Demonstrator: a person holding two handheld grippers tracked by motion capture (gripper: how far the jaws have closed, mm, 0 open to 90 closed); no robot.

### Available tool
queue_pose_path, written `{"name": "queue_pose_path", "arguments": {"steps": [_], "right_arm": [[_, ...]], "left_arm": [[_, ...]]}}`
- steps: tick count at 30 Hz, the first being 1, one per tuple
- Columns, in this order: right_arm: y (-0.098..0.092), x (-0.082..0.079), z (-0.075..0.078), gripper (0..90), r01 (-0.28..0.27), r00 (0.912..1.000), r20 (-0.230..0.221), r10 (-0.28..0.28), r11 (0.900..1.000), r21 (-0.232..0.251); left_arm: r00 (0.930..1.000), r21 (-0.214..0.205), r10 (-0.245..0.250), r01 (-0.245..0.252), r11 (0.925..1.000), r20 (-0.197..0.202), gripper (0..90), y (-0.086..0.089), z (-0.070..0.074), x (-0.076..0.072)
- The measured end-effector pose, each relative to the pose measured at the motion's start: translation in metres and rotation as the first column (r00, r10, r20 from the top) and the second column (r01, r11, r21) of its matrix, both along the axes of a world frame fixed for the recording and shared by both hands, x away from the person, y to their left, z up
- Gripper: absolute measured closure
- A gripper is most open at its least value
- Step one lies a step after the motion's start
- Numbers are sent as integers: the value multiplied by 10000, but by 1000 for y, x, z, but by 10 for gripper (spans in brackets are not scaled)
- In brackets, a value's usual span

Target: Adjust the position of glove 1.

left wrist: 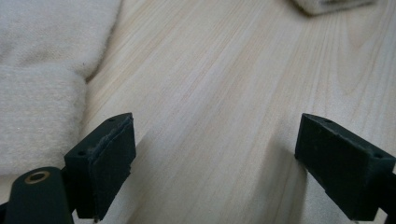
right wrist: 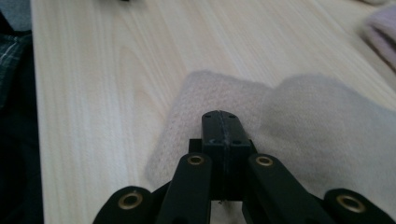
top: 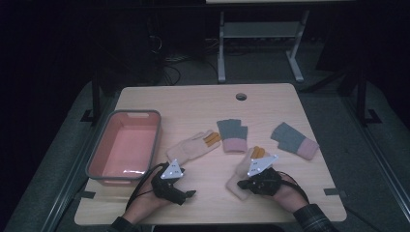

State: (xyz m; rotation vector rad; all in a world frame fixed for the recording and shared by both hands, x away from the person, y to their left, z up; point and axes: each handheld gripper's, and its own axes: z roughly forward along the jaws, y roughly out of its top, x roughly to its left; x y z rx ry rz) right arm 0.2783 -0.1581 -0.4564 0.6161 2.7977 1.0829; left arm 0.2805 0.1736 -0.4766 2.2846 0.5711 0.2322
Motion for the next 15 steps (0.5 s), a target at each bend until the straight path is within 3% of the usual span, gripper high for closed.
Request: {"name": "queue_pose_path", "arguments": {"steps": [15], "right_arm": [[33, -8, 0, 900, -1049, 9945, 9, 1049, 9944, 78]], "left_arm": [[10000, -33, 18, -18, 10000, -4, 117, 0, 0, 0]]}}
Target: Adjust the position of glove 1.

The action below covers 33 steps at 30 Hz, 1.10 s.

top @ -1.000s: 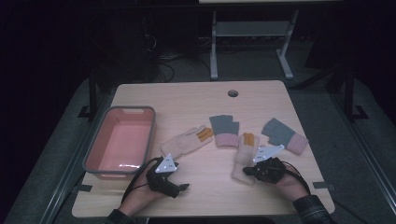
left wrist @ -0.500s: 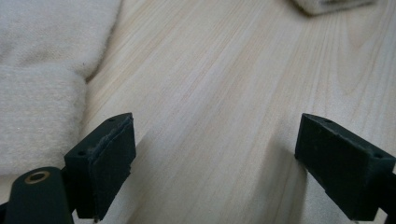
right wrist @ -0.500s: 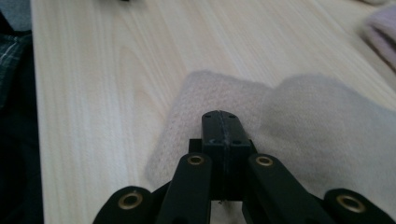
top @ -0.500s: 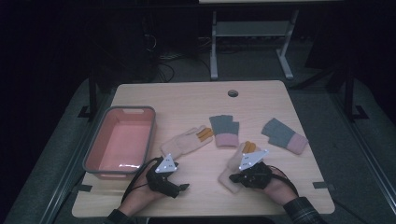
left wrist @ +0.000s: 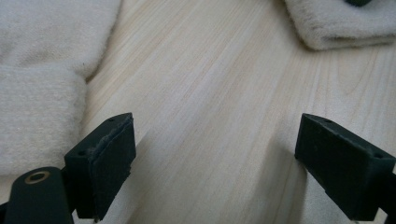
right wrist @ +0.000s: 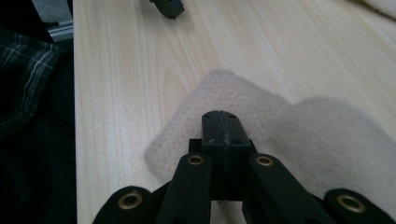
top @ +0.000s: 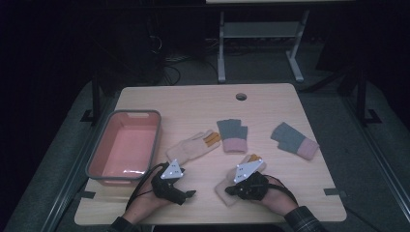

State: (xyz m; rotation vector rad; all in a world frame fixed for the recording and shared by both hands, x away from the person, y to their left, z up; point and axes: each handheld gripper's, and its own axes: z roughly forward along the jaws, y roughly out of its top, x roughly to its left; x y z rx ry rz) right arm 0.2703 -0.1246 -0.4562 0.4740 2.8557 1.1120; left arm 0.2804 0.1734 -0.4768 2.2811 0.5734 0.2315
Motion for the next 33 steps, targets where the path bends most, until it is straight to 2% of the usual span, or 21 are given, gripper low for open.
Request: {"name": "queue_pose_path", "arguments": {"steps": [2, 3, 6, 8, 12, 14, 16, 19, 22, 24, 30, 33], "right_arm": [[-5, 1, 2, 885, 104, 9999, -16, -104, 9998, 167], [-14, 3, 6, 879, 459, 9989, -58, -457, 9979, 448], [-22, 5, 8, 879, 710, 9974, 60, -713, 9964, 457], [-31, 8, 11, 879, 1132, 9935, 21, -1135, 9921, 533], [-53, 21, 15, 885, 2123, 9765, 239, -2144, 9747, 701], [-60, 28, 14, 887, 2514, 9666, 360, -2538, 9660, 604], [-68, 37, 11, 894, 3063, 9502, 471, -3081, 9510, 418], [-71, 46, 4, 899, 3348, 9415, 355, -3351, 9422, 146], [-68, 50, -4, 900, 3204, 9472, 262, -3197, 9469, -264], [-64, 50, -6, 900, 3138, 9494, 211, -3132, 9489, -340], [-52, 40, -6, 900, 2792, 9602, 97, -2791, 9596, -337], [-48, 37, -5, 900, 2698, 9628, 220, -2692, 9623, -348]], "left_arm": [[10000, 20, -12, 12, 10000, 2, 117, 0, 0, 0], [10000, 36, -24, 24, 10000, 8, 117, 0, 0, 0], [10000, 32, -14, 14, 10000, 3, 117, 0, 0, 0], [10000, 38, -10, 10, 10000, -8, 117, 0, 0, 0], [10000, 2, 3, -3, 10000, -1, 117, 0, 0, 0], [10000, 19, -11, 11, 10000, -1, 117, 0, 0, 0], [10000, 20, -13, 13, 10000, 5, 117, 0, 0, 0], [10000, 3, -4, 4, 10000, -5, 117, 0, 0, 0], [10000, 4, -4, 4, 10000, 0, 117, 0, 0, 0], [10000, 7, -5, 5, 10000, 0, 117, 0, 0, 0], [10000, 13, -8, 8, 10000, 1, 117, 0, 0, 0], [10000, 6, -2, 2, 10000, 0, 117, 0, 0, 0]]}}
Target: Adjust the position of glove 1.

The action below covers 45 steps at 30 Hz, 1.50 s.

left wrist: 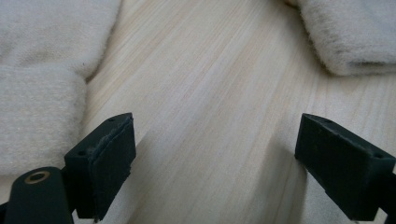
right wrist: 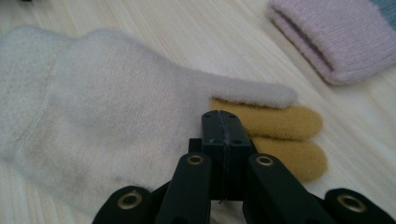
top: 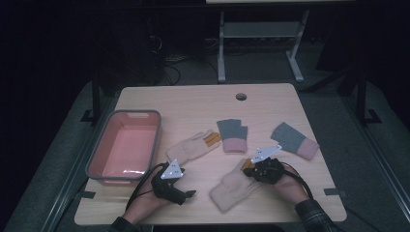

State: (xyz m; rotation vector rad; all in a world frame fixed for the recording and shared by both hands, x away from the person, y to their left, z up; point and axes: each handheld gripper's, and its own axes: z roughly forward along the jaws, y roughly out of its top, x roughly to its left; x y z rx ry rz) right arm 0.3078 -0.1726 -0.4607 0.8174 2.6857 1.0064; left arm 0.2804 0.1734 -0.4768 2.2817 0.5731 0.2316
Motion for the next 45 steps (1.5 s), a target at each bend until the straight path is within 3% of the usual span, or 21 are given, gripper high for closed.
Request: {"name": "queue_pose_path", "arguments": {"steps": [4, 10, 12, 14, 19, 23, 35, 45], "right_arm": [[-8, 1, 4, 843, 245, 9994, 240, -248, 9996, 138], [-37, 2, 6, 651, 1308, 9900, 477, -1328, 9905, 418], [-54, 2, 2, 532, 1973, 9786, 498, -1995, 9793, 454], [-58, 2, 1, 492, 2108, 9758, 515, -2126, 9768, 383], [-85, 0, -7, 350, 2920, 9556, 197, -2940, 9538, 711], [-99, -2, -11, 288, 3333, 9408, 382, -3369, 9396, 776], [-101, -2, -22, 163, 3308, 9393, 644, -3370, 9393, 914], [-101, -1, -22, 135, 3321, 9391, 627, -3379, 9392, 869]], "left_arm": [[10000, 5, -6, 6, 10000, 1, 117, 0, 0, 0], [10000, 55, -41, 41, 10000, 20, 117, 0, 0, 0], [10000, 51, -41, 41, 10000, 23, 117, 0, 0, 0], [10000, 44, -41, 41, 10000, 27, 117, 0, 0, 0], [10000, 14, -18, 18, 10000, 41, 116, 0, 0, 0], [10000, 32, 21, -21, 10000, 29, 117, 0, 0, 0], [9994, 65, 336, -336, 9994, 5, 152, -1, 2, -1], [9971, 112, 730, -728, 9973, -196, 521, -8, 17, 4]]}}
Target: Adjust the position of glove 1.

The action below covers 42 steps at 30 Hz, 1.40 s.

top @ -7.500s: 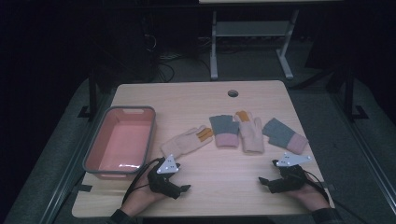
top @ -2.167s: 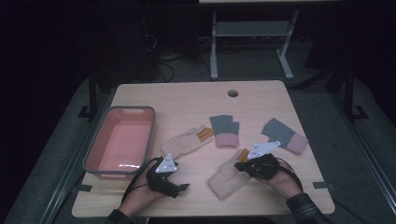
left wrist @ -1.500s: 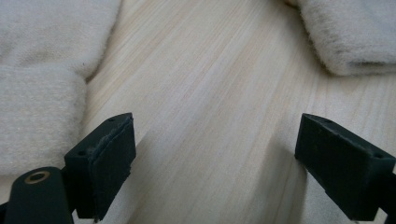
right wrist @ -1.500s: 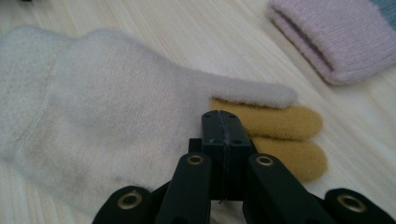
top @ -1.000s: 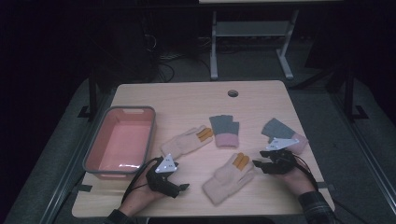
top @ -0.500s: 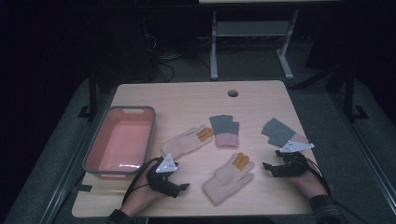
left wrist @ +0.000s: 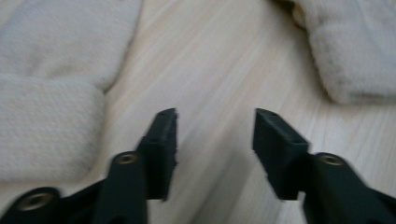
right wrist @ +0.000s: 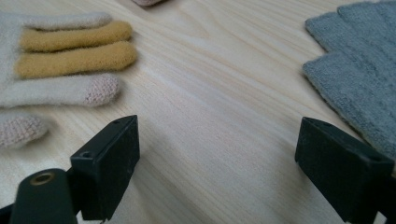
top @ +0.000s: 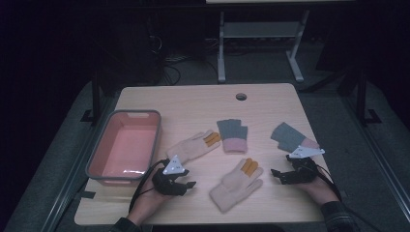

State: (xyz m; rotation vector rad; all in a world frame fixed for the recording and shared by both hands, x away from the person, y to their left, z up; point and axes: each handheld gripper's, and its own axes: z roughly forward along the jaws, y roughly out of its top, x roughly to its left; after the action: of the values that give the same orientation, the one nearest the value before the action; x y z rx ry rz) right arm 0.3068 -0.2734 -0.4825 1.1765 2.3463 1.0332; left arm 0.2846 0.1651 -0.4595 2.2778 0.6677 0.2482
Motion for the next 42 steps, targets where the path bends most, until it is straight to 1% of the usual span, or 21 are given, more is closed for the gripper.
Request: {"name": "queue_pose_path", "arguments": {"steps": [1, 2, 4, 6, 7, 11, 16, 19, 20, 21, 22, 24, 25, 27, 28, 32, 35, 37, 39, 41, 42], "right_arm": [[0, 0, 0, 135, 9, 10000, -9, -9, 10000, 8], [0, 0, 0, 135, 7, 10000, 8, -7, 10000, 9], [0, 0, 0, 135, 23, 10000, -4, -23, 10000, 9], [0, 0, 0, 135, 22, 10000, -3, -22, 10000, 10], [0, 0, 0, 135, 24, 10000, -6, -24, 10000, 11], [0, 0, 0, 135, 23, 10000, -7, -23, 10000, 12], [0, 0, 0, 135, 10, 10000, 13, -10, 10000, 8], [0, 0, 0, 135, 10, 10000, 12, -10, 10000, 7], [0, 0, 0, 135, 11, 10000, 11, -11, 10000, 8], [0, 0, 0, 134, 20, 10000, -3, -20, 10000, 12], [0, 0, 0, 134, 20, 10000, -2, -20, 10000, 12], [0, 0, 0, 134, 17, 10000, 0, -17, 10000, 12], [0, 0, 0, 135, 18, 10000, 0, -18, 10000, 13], [0, 0, 0, 134, 17, 10000, 1, -17, 10000, 15], [0, 0, 0, 134, 9, 10000, -2, -9, 10000, 11], [0, 0, 0, 134, 11, 10000, -1, -11, 10000, 13], [0, 0, 0, 134, 11, 10000, 2, -11, 10000, 10], [0, 0, 0, 134, 11, 10000, 2, -11, 10000, 11], [0, 0, 0, 134, 13, 10000, 2, -13, 10000, 11], [0, 0, 0, 134, 18, 10000, 2, -18, 10000, 12], [0, 0, 0, 134, 20, 10000, -1, -20, 10000, 15]], "left_arm": [[10000, 22, -18, 18, 10000, -6, 571, -1, 2, 2], [10000, 24, 20, -20, 10000, -49, 654, -2, 5, 3], [9997, -134, 176, -179, 9998, -188, 758, -4, 10, 7], [9988, -30, 473, -473, 9989, -146, 873, -8, 16, 11], [9985, -64, 536, -536, 9985, -135, 894, -11, 18, 14], [9949, 286, 1010, -1011, 9945, 70, 895, -18, 21, 25], [9894, 493, 1389, -1409, 9888, 432, 895, -25, 23, 43], [9849, 585, 1656, -1684, 9840, 501, 895, -28, 24, 53], [9818, 759, 1808, -1849, 9798, 579, 895, -29, 23, 57], [9803, 781, 1884, -1927, 9781, 585, 895, -30, 22, 60], [9788, 868, 1997, -2030, 9753, 453, 895, -31, 19, 64], [9771, 1209, 2070, -2116, 9699, 495, 895, -32, 15, 67], [9760, 1432, 2140, -2176, 9655, 408, 895, -33, 12, 69], [9767, 1639, 2138, -2142, 9629, 207, 895, -33, 6, 70], [9771, 1536, 2123, -2119, 9651, 139, 895, -32, 3, 70], [9785, 1330, 2064, -2041, 9699, -37, 897, -31, 2, 71], [9800, 1080, 1959, -1912, 9756, -352, 897, -33, 2, 70], [9843, 946, 1672, -1614, 9824, -571, 897, -37, 2, 69], [9873, 906, 1448, -1387, 9862, -647, 897, -41, 2, 67], [9896, 804, 1185, -1119, 9905, -820, 897, -45, 2, 64], [9885, 713, 1201, -1138, 9909, -919, 897, -47, 1, 63]]}}
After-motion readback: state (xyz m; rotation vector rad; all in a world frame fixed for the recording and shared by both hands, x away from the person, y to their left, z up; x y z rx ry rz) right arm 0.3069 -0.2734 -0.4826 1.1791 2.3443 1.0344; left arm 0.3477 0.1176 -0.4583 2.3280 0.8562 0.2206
